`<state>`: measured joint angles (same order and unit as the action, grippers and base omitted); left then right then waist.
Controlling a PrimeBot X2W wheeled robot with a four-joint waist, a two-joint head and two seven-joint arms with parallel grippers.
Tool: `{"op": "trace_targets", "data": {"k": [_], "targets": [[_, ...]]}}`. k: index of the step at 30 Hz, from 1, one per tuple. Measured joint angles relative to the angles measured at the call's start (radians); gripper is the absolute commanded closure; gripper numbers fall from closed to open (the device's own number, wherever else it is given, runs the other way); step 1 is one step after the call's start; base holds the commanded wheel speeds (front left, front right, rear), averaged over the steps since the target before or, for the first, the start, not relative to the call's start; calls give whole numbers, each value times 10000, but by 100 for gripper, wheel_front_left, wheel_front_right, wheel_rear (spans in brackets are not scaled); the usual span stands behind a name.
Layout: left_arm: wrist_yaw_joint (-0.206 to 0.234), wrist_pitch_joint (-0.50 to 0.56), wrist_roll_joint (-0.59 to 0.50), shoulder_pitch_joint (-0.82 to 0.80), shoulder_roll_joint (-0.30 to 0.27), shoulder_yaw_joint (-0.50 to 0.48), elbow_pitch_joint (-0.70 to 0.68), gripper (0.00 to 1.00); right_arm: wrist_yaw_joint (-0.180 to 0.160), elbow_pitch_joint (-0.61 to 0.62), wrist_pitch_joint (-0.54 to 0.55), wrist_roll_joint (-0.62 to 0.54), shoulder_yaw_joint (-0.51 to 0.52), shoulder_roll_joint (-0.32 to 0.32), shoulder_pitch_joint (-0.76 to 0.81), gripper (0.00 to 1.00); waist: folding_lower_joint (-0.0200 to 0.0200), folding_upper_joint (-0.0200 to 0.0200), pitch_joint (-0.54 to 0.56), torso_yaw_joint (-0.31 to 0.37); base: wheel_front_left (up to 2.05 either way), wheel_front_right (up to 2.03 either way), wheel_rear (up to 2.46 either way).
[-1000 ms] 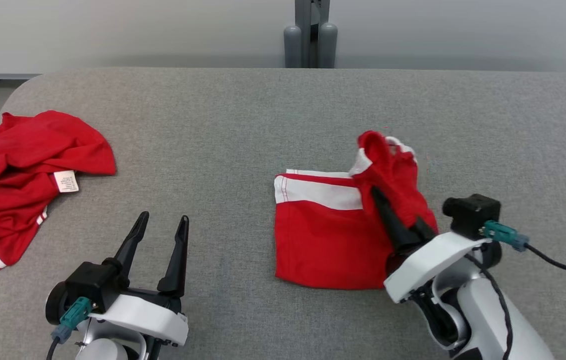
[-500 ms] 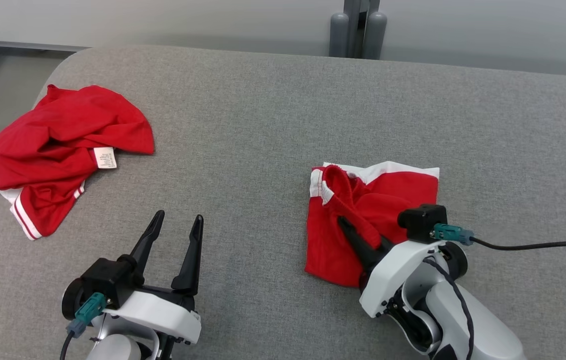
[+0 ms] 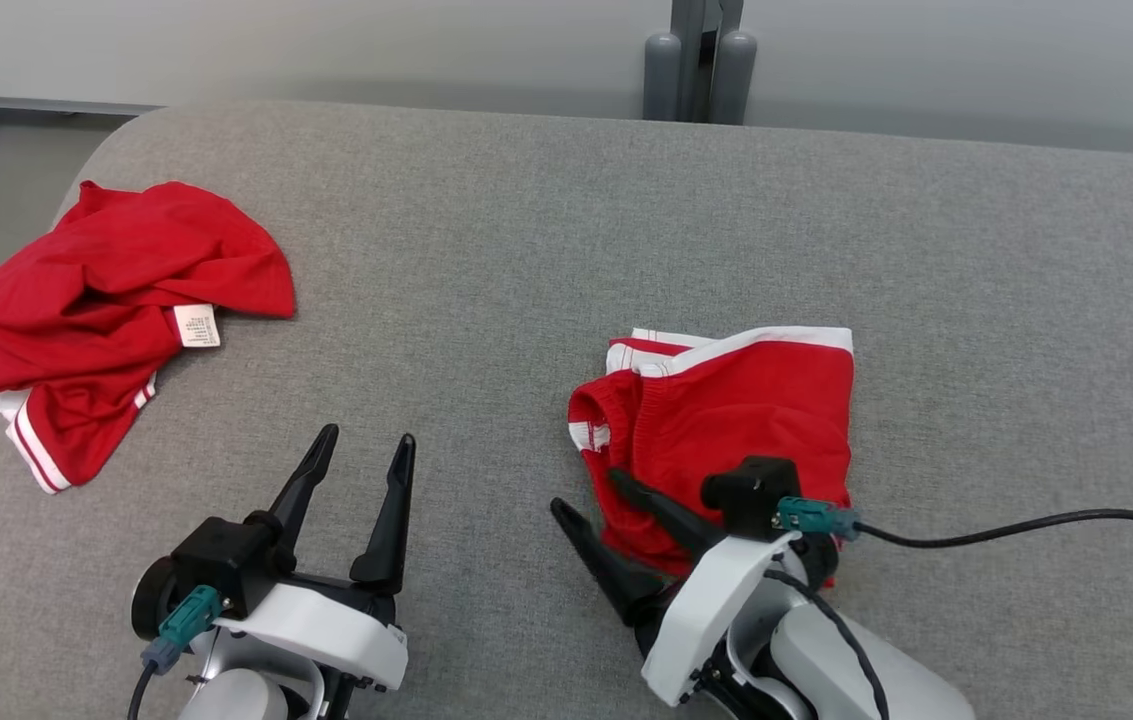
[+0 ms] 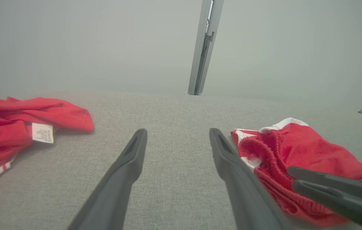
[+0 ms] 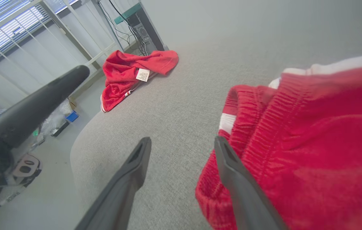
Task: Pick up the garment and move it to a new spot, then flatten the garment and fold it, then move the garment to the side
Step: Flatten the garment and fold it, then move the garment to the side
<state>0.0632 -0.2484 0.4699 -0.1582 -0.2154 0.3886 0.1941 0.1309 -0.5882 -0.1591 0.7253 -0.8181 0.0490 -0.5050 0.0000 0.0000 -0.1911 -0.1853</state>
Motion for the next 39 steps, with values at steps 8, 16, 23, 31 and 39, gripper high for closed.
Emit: {"op": "trace_targets", "data": {"k": [8,16,23,31,39], "targets": [[159,-29,21,37,-173,-198,-123,0,0,1032,-648,-405,267,-36,46,0,0,0,194,316,0,0,0],[441,-63,73,160,-477,-629,-560,0,0,2128,-968,-2512,3459,-21,857,0,0,0,349,830,0,0,0],[677,-75,146,340,-635,-976,-855,0,0,3168,-796,-4157,6335,-13,2030,0,0,0,592,1174,0,0,0],[940,-31,236,811,-826,-1195,-1078,0,0,4272,84,-5390,8075,-10,3572,0,0,1,1115,1456,0,0,0],[1126,169,268,1252,-936,-1195,-1252,0,0,5047,637,-5448,8429,-10,4827,0,0,1,1451,1617,0,0,0]]}}
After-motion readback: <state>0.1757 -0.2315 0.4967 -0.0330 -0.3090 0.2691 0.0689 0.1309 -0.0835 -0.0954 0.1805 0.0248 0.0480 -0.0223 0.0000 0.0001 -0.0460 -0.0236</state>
